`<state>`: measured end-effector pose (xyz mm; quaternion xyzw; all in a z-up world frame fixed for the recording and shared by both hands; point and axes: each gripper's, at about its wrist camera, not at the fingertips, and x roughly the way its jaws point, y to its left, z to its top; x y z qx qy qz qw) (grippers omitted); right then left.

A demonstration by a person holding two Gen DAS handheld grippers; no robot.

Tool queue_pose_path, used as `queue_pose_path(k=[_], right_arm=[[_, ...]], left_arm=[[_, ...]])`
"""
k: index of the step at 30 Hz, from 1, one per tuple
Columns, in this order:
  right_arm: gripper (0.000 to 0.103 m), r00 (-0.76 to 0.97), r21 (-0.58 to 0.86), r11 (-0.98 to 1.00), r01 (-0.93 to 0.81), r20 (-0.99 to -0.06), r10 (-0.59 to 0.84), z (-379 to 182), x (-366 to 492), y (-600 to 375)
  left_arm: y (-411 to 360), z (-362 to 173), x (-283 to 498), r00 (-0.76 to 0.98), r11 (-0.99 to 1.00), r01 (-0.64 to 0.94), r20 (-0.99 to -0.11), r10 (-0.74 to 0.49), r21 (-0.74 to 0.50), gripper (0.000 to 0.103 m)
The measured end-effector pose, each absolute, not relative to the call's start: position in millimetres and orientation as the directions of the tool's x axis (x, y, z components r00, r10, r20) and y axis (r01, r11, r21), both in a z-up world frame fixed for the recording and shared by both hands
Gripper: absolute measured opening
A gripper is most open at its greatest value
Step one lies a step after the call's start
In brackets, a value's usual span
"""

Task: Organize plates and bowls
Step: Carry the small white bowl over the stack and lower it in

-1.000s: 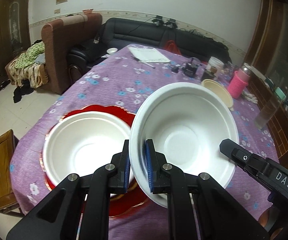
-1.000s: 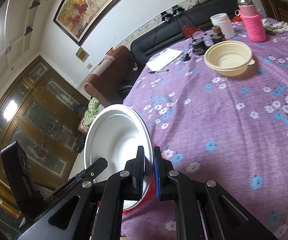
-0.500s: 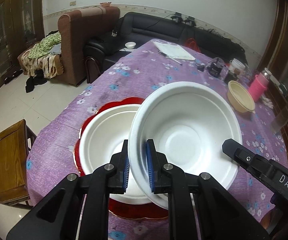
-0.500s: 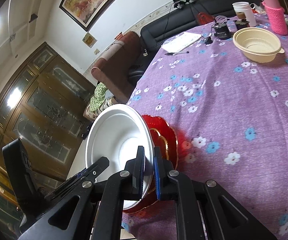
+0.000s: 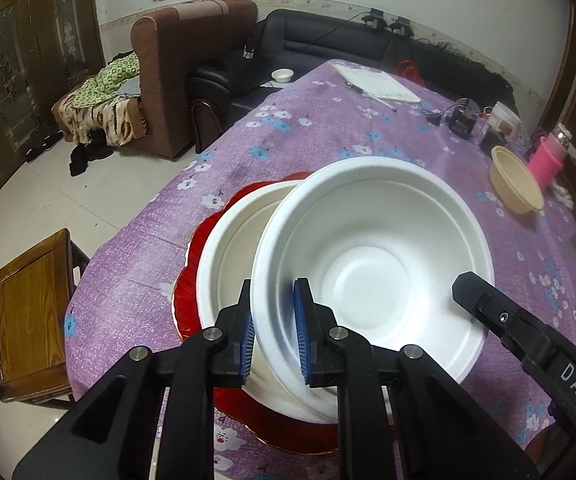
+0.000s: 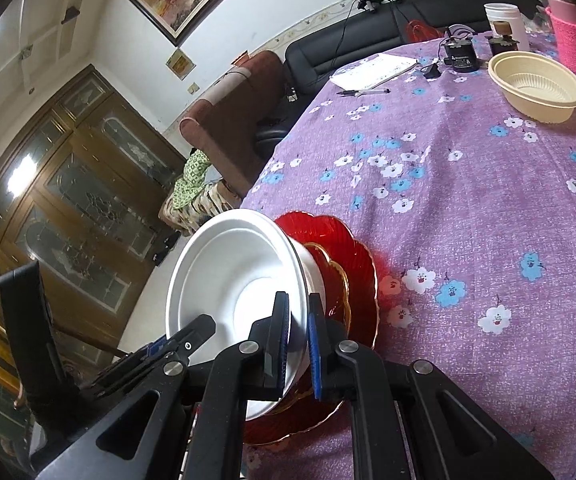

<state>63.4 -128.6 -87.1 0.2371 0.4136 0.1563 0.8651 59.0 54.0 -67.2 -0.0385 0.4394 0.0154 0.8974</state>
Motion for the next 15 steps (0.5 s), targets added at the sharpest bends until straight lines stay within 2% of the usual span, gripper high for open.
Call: queue_pose_path(k=[15], right_arm=[[0.008, 0.612, 0.509, 0.856, -0.093, -0.648, 0.452, -93.6, 59.1, -117.8]], left_arm=[[61.4, -69.1, 61.6, 0.598, 0.996, -0.070, -0.802, 0.001, -0.051, 0.017]])
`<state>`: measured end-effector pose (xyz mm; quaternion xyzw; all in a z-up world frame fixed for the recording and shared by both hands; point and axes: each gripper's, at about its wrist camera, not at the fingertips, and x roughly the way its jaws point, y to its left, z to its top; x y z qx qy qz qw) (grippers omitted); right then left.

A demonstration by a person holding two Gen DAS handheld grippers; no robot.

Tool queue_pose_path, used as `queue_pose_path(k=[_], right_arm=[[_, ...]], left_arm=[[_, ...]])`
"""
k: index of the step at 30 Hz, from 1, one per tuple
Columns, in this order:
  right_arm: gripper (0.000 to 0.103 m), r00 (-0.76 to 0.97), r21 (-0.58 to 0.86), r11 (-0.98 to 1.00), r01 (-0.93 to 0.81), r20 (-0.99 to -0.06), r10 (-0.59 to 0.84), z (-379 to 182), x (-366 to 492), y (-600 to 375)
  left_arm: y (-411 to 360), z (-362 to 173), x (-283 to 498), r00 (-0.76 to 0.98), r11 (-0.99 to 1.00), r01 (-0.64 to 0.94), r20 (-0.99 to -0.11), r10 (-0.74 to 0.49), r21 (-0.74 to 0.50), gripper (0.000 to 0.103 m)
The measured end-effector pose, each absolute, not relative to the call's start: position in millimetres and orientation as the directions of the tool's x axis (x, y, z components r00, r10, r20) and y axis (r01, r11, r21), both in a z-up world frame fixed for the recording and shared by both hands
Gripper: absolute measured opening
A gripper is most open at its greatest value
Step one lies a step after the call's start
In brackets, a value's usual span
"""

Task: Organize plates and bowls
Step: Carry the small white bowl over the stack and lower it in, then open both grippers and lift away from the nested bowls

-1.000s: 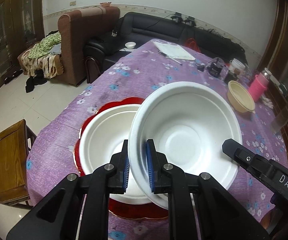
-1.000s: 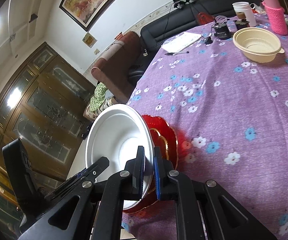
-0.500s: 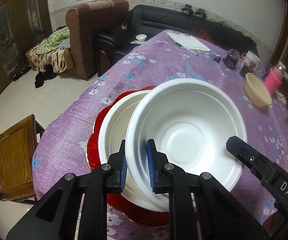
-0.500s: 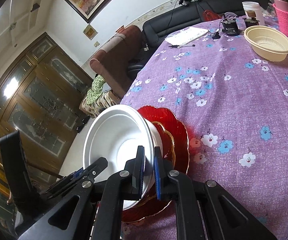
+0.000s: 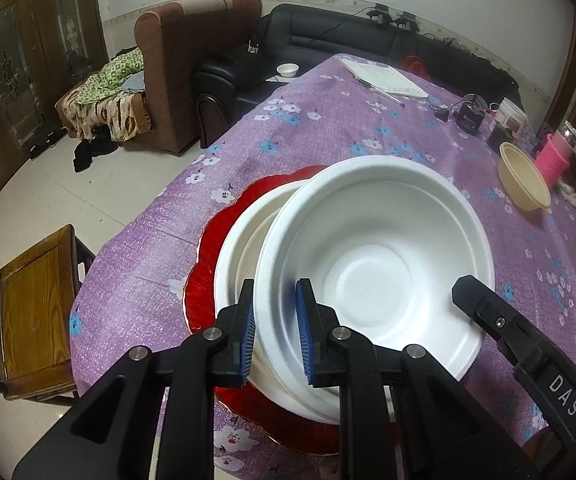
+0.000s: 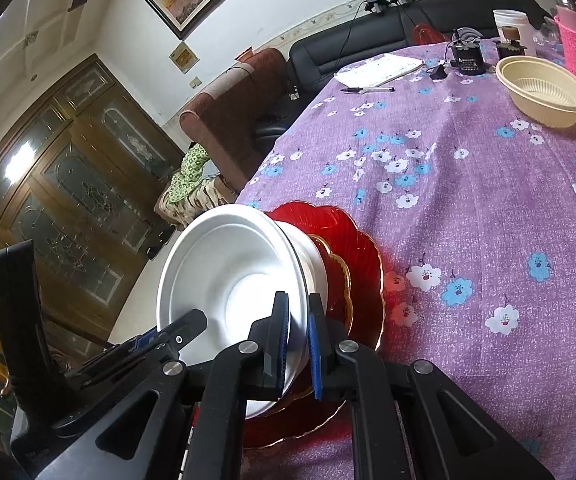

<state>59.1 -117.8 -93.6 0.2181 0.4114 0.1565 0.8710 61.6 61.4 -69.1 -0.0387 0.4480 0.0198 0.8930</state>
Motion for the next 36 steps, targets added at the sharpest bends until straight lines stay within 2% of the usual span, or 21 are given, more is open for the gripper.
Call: queue_pose_path(k=[9, 12, 17, 23, 25, 27, 36], right_arm=[[0.009, 0.626, 0.487, 0.868, -0.101, -0.647, 0.436, -90, 58, -115], [0.009, 0.628, 0.464, 0.879, -0.107, -0.654, 0.422, -90, 58, -111], [0.013, 0.628, 0.436, 0.892, -0.118, -0.663, 0.407, -91, 58, -105], [0.018, 0.627, 0.433, 0.891, -0.135, -0.659, 0.415, -89, 58, -101], [0.035, 0.625, 0.430, 0.891, -0.144, -0.659, 0.419, -89, 59, -100], [0.046, 0.635, 0.417, 0.897, -0.146, -0.656, 0.408, -87, 57, -99], [0.047, 0.720, 0.401, 0.907, -0.129, -0.591, 0.363, -67, 49, -121]], left_arm=[[76, -56, 58, 0.615, 0.992, -0.097, -0.789, -0.002, -0.078, 0.034], [82, -49, 56, 0.634, 0.991, -0.112, -0.773, 0.016, -0.072, 0.048], [97, -37, 51, 0.675, 0.984, -0.170, -0.733, 0.082, -0.046, 0.048], [101, -40, 53, 0.668, 0.982, -0.185, -0.738, 0.098, -0.036, 0.049], [100, -43, 54, 0.659, 0.983, -0.182, -0.746, 0.098, -0.032, 0.049], [99, -45, 55, 0.655, 0.983, -0.181, -0.749, 0.100, -0.027, 0.048], [132, -43, 62, 0.643, 0.961, -0.276, -0.750, 0.157, -0.035, 0.048]])
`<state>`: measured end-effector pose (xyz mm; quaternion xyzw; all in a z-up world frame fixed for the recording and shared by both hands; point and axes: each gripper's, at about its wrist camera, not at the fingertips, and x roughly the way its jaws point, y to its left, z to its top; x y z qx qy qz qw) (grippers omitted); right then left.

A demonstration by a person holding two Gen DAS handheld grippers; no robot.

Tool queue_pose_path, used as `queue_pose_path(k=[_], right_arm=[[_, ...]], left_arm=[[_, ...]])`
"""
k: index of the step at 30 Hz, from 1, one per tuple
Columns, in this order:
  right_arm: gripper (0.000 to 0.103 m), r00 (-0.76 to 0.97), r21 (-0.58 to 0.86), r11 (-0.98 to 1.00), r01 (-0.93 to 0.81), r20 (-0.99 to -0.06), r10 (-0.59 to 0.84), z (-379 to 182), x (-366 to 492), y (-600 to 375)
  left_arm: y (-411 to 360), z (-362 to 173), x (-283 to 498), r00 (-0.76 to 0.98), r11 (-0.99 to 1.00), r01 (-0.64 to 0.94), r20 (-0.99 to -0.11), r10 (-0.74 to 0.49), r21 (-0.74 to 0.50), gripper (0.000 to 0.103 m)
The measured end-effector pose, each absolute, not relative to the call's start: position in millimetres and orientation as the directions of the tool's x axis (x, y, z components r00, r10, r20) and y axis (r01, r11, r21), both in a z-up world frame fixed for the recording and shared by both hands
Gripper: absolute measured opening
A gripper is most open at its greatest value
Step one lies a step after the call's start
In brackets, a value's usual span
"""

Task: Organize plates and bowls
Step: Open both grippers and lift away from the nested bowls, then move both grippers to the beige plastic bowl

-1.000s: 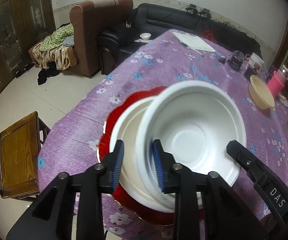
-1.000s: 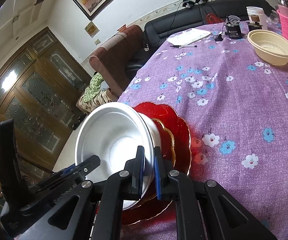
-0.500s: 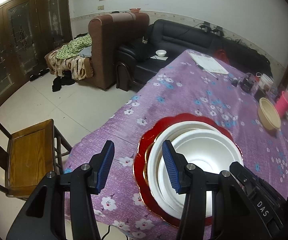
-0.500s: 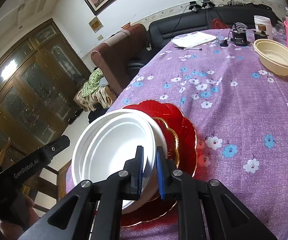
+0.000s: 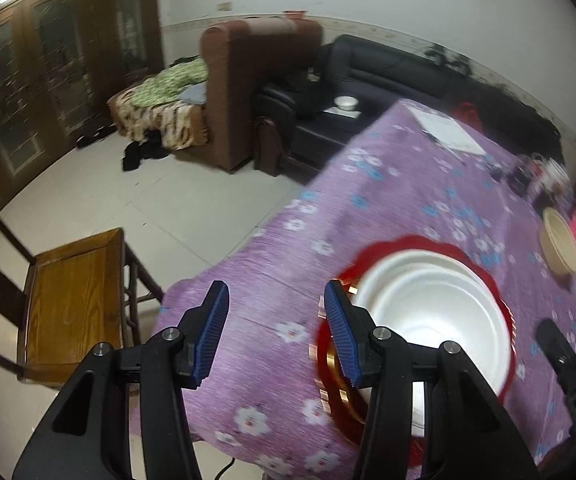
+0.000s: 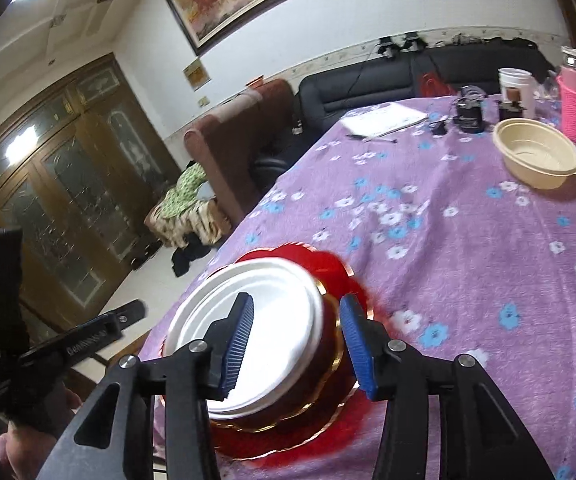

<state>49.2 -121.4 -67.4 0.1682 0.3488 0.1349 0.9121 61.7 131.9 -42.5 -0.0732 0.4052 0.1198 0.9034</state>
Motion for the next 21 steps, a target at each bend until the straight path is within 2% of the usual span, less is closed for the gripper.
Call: queue_pose_path(k=[5, 21], right_arm=[[0.048, 0.728, 0.432, 0.900, -0.060, -0.598, 0.336, -72, 54, -147], [0.049, 0.761, 0.486, 0.872, 0.058, -0.587, 0.276, -80, 60, -221]], left_arm=[[136, -41, 60, 0.650, 0.956, -0.287, -0.745, 0.152, -0.055, 0.048], [65, -33, 65, 0.667, 0.988, -0.156, -0.736, 0.116, 0.014, 0.048]])
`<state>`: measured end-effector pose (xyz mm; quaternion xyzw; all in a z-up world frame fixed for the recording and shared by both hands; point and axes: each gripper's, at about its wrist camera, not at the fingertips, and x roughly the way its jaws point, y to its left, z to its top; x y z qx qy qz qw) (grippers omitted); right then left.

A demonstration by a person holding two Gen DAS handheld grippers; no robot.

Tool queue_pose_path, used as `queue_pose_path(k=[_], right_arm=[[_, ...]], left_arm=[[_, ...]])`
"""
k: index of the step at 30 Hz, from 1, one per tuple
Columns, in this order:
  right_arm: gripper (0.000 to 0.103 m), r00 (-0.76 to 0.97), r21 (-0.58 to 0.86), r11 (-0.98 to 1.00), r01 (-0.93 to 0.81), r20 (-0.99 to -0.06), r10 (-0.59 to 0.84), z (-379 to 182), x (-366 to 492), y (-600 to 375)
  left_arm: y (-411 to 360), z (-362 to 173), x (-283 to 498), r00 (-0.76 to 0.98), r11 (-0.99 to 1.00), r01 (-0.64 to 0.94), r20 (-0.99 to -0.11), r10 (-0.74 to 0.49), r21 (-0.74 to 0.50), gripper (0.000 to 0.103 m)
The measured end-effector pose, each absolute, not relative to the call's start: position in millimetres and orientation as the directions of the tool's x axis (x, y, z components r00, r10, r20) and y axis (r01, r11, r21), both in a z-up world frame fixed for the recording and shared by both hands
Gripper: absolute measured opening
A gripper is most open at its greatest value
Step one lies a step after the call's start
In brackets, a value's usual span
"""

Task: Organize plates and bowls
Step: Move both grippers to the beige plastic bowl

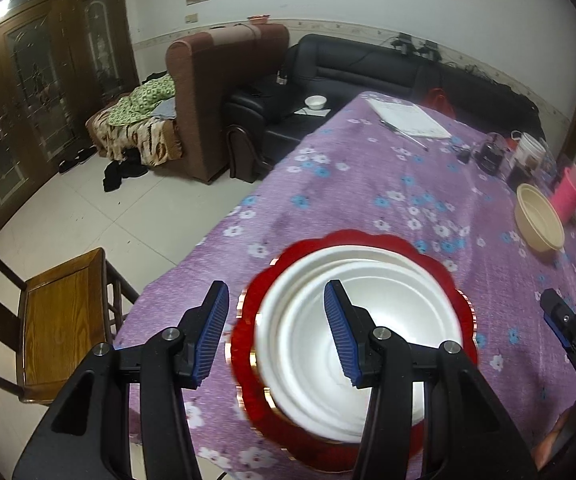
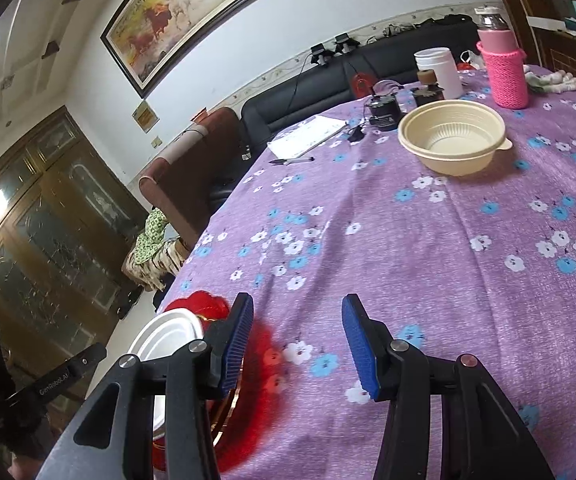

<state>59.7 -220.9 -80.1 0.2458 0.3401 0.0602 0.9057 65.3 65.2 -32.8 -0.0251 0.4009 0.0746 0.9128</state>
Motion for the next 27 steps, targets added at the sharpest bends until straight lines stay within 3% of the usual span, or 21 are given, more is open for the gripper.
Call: queue_pose_path(k=[27], right_arm=[[0.050, 0.761, 0.555, 0.814, 0.171, -0.599, 0.249, -97, 36, -329]], left_arm=[[-60, -36, 70, 0.634, 0.999, -0.004, -0.772, 0.041, 0.049, 0.048]])
